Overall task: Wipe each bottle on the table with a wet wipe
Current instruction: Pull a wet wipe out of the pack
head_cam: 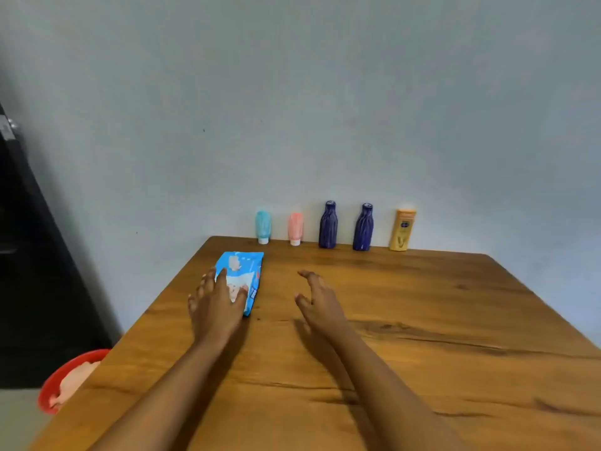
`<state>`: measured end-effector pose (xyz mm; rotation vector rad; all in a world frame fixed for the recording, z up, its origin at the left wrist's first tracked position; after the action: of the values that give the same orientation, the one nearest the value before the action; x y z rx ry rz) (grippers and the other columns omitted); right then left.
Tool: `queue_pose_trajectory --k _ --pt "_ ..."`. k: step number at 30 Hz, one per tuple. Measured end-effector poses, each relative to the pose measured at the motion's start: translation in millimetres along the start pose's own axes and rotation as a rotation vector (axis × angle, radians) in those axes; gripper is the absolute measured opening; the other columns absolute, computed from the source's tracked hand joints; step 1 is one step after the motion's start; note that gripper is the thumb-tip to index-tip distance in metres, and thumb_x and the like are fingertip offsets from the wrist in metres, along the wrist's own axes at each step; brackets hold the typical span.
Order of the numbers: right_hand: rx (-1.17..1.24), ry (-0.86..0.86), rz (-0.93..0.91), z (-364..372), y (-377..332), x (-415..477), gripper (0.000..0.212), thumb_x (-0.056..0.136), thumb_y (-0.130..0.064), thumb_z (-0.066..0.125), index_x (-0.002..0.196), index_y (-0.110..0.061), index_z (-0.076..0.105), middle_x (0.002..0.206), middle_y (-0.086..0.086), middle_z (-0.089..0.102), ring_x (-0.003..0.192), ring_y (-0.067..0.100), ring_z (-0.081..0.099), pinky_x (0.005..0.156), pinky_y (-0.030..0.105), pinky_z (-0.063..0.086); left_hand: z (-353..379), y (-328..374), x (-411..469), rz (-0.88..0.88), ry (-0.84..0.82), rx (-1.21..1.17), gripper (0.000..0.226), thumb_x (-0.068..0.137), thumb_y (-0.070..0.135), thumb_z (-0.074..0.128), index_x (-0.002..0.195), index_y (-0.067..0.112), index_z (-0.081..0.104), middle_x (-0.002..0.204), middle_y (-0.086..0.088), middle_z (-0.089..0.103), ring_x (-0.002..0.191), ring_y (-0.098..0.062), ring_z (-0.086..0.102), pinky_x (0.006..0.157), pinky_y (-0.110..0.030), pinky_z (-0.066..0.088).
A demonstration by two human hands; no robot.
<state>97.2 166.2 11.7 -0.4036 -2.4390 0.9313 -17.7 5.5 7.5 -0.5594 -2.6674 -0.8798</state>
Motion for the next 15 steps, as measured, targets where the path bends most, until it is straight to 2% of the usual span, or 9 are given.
queue_pose_trajectory --k 3,5,9,12,15 --pt "0.218 -0.124 0.186 26.9 7.6 10.3 0.047 0.095 -0.022 0.050 0.139 -0.027 0.035 0.141 0.000 0.039 0.121 0.014 0.044 0.099 0.030 0.041 17.5 -16.5 14.2 -0.111 -0.048 0.058 0.068 0.091 0.053 0.047 0.146 0.018 0.029 0.156 -0.004 0.022 0.144 -0.024 0.017 0.115 -0.046 0.017" --pt "0.281 -0.152 0.228 41.4 12.0 24.5 0.047 0.095 -0.022 0.050 0.140 -0.028 0.035 0.141 -0.001 0.039 0.122 0.012 0.043 0.095 0.024 0.039 27.8 -24.1 24.9 -0.133 -0.075 0.062 0.073 0.089 0.058 0.046 0.147 0.018 0.027 0.157 -0.005 0.020 0.144 -0.024 0.016 0.115 -0.045 0.018" --pt "0.241 -0.173 0.114 66.4 25.3 78.1 0.046 0.095 -0.022 0.051 0.139 -0.019 0.038 0.141 0.004 0.041 0.125 0.015 0.044 0.093 0.019 0.036 43.7 -32.2 51.3 -0.134 -0.066 0.104 0.082 0.085 0.067 0.044 0.147 0.016 0.027 0.156 -0.006 0.023 0.143 -0.025 0.019 0.114 -0.045 0.019" --pt "0.193 -0.201 -0.011 88.4 44.2 129.1 0.046 0.095 -0.027 0.051 0.138 -0.018 0.039 0.142 0.008 0.041 0.128 0.023 0.040 0.103 0.033 0.035 59.7 -30.5 70.4 -0.081 -0.100 0.161 0.081 0.083 0.068 0.044 0.146 0.020 0.029 0.156 -0.002 0.022 0.143 -0.024 0.018 0.114 -0.045 0.016" --pt "0.089 -0.250 -0.097 99.6 62.6 169.0 0.047 0.096 -0.035 0.046 0.140 -0.022 0.037 0.152 0.001 0.029 0.138 0.020 0.026 0.110 0.038 0.026 66.6 -30.3 75.1 -0.031 -0.158 0.217 0.086 0.078 0.074 0.035 0.147 0.023 0.027 0.158 0.001 0.017 0.145 -0.020 0.013 0.115 -0.045 0.010"
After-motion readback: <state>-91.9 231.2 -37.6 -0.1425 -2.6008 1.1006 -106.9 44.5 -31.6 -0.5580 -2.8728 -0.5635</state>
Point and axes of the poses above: each hand's wrist, its own x-axis towards the middle knuckle, its own z-axis out of the palm, y = z × x, the point moved 2 cm from there along x, towards the middle knuckle
